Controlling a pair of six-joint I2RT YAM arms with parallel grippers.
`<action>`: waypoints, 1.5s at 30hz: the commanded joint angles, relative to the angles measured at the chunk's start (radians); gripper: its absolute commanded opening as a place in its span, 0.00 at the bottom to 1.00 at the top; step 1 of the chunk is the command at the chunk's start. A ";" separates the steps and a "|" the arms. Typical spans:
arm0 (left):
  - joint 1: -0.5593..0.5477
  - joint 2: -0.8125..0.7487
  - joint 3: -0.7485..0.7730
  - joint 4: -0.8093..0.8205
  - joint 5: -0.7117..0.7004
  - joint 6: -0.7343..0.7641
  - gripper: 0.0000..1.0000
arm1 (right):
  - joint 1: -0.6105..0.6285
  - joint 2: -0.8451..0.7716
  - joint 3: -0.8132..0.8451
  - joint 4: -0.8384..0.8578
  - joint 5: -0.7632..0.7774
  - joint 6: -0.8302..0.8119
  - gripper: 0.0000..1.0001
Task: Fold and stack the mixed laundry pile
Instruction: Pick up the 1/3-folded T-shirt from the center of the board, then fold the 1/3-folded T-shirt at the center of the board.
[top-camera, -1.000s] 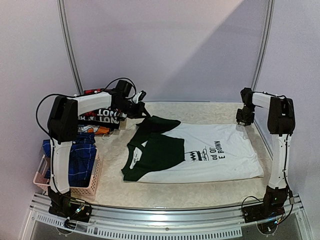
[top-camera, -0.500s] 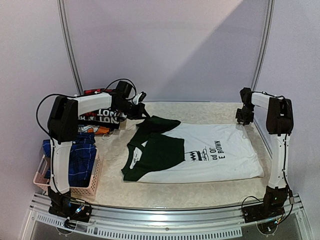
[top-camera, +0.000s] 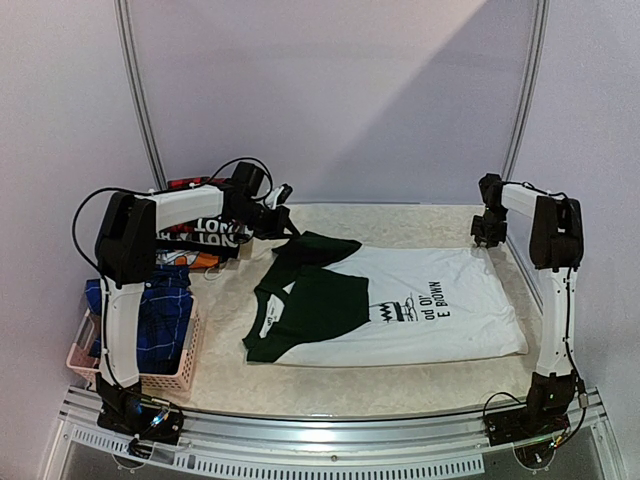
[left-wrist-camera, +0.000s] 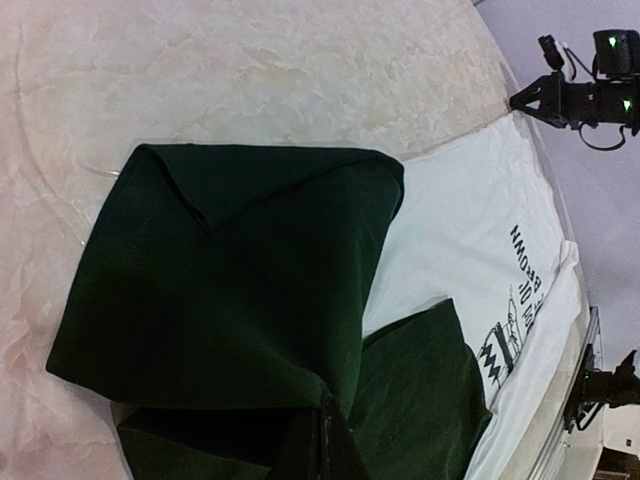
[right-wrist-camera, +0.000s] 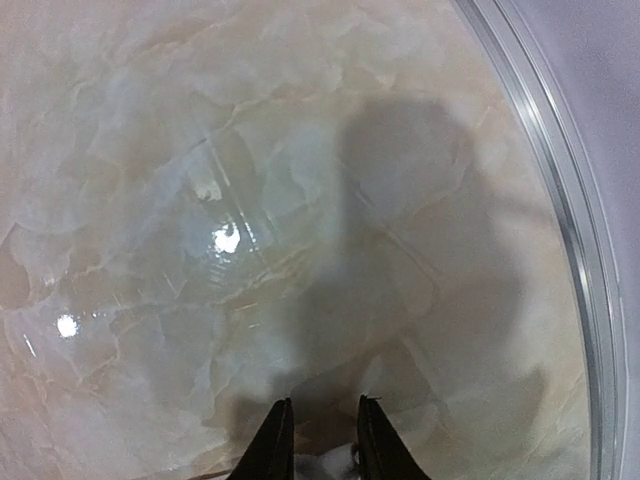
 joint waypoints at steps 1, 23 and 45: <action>-0.014 -0.037 0.017 -0.019 -0.010 0.014 0.00 | -0.004 0.045 0.018 -0.017 -0.003 -0.004 0.20; -0.037 -0.128 -0.006 -0.058 -0.043 0.022 0.00 | -0.001 -0.258 -0.247 0.103 -0.026 -0.017 0.00; -0.073 -0.355 -0.333 0.067 -0.073 -0.009 0.00 | -0.001 -0.508 -0.589 0.216 0.032 -0.014 0.00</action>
